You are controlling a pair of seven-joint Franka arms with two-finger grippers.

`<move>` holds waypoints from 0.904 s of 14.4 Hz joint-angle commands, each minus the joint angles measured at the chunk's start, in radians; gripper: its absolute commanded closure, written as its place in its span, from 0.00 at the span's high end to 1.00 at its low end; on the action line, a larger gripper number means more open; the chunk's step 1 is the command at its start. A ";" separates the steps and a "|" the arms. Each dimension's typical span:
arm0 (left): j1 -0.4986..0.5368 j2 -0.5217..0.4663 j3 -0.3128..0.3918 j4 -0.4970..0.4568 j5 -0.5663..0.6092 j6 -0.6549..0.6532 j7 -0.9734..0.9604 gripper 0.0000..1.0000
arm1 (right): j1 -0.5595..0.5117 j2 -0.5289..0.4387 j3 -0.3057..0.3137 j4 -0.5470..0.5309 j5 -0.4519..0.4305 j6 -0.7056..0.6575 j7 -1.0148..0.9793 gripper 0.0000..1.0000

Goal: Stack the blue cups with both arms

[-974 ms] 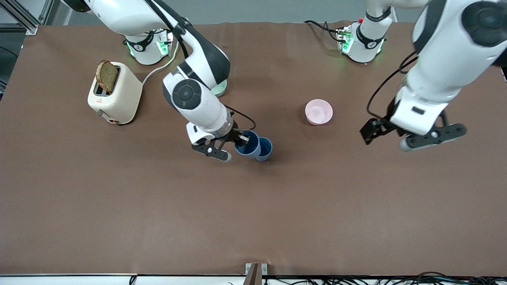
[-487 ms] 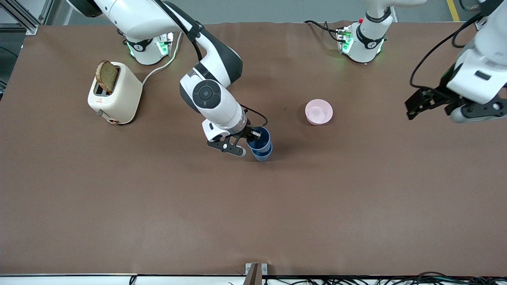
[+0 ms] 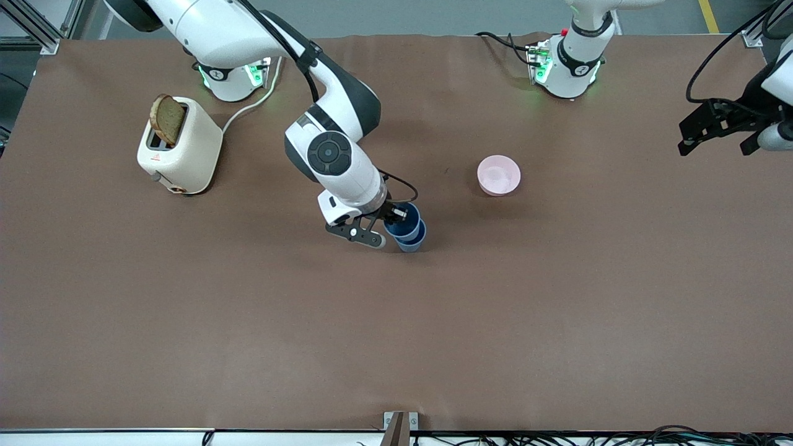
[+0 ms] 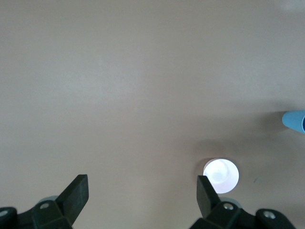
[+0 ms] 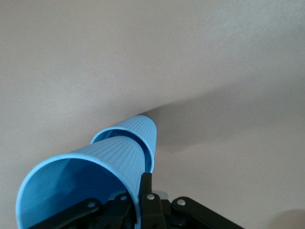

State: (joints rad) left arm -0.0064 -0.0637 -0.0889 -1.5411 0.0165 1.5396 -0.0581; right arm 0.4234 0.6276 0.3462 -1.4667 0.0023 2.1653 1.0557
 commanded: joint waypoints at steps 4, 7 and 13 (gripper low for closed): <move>-0.003 -0.028 -0.017 -0.040 -0.010 -0.012 0.012 1.00 | -0.003 0.001 0.008 -0.003 -0.021 0.005 0.026 0.85; -0.003 -0.027 -0.018 -0.039 -0.012 -0.019 0.015 1.00 | -0.018 -0.031 0.010 0.000 -0.021 -0.021 0.018 1.00; -0.006 -0.019 -0.031 -0.037 -0.012 -0.039 0.018 1.00 | -0.237 -0.353 0.002 0.003 -0.198 -0.388 -0.107 1.00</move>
State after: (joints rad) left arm -0.0129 -0.0742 -0.1089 -1.5743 0.0156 1.5193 -0.0573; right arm 0.2839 0.4000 0.3367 -1.4035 -0.1159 1.8618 1.0219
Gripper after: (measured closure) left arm 0.000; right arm 0.000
